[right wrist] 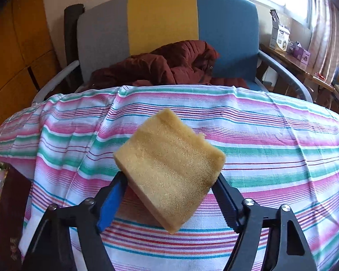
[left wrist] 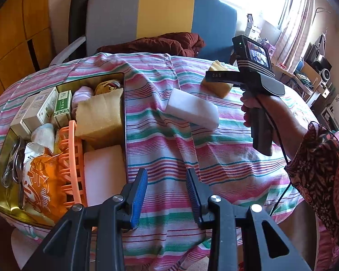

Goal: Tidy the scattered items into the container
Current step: 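Grasp the white block with the left tool while the right tool holds the sponge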

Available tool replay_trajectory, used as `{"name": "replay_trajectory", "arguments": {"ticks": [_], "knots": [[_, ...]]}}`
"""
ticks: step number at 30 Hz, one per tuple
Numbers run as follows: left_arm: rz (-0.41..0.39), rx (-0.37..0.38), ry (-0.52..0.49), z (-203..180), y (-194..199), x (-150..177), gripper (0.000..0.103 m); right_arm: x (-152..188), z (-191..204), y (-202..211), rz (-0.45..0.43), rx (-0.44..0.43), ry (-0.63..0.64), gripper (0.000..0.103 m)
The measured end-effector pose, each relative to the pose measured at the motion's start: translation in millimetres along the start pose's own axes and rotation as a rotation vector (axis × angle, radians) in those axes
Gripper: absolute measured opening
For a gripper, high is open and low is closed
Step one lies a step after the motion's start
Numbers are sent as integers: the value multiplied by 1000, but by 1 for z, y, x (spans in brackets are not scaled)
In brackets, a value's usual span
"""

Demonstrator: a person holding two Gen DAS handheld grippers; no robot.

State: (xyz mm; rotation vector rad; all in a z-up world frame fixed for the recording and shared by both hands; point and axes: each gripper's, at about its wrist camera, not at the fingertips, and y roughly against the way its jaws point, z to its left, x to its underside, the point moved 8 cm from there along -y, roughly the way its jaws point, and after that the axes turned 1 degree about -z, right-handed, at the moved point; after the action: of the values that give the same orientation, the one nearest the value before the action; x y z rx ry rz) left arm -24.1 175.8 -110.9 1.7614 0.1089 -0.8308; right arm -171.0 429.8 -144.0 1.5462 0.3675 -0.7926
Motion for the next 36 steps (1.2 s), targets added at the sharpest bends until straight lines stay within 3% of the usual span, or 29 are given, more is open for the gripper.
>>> {"name": "replay_trajectory", "arguments": {"ticks": [11, 16, 23, 30, 31, 32, 33, 36], "knots": [[36, 43, 8, -14, -13, -8, 35, 39, 43, 43, 24, -95, 145, 72], [28, 38, -8, -21, -16, -10, 35, 62, 48, 62, 90, -163, 61, 72], [17, 22, 6, -17, -17, -14, 35, 92, 65, 93, 106, -263, 10, 72], [-52, -2, -8, -15, -15, -32, 35, 105, 37, 121, 64, -205, -36, 72], [-71, 6, -17, -16, -14, -37, 37, 106, 30, 123, 65, -191, -49, 73], [-85, 16, -34, -18, -16, -43, 47, 108, 21, 124, 70, -172, -63, 73], [-86, 19, -57, -19, -19, -49, 51, 108, 14, 123, 77, -159, -72, 73], [-81, 13, -108, -24, -31, -64, 52, 116, -7, 119, 106, -148, -114, 76]]}}
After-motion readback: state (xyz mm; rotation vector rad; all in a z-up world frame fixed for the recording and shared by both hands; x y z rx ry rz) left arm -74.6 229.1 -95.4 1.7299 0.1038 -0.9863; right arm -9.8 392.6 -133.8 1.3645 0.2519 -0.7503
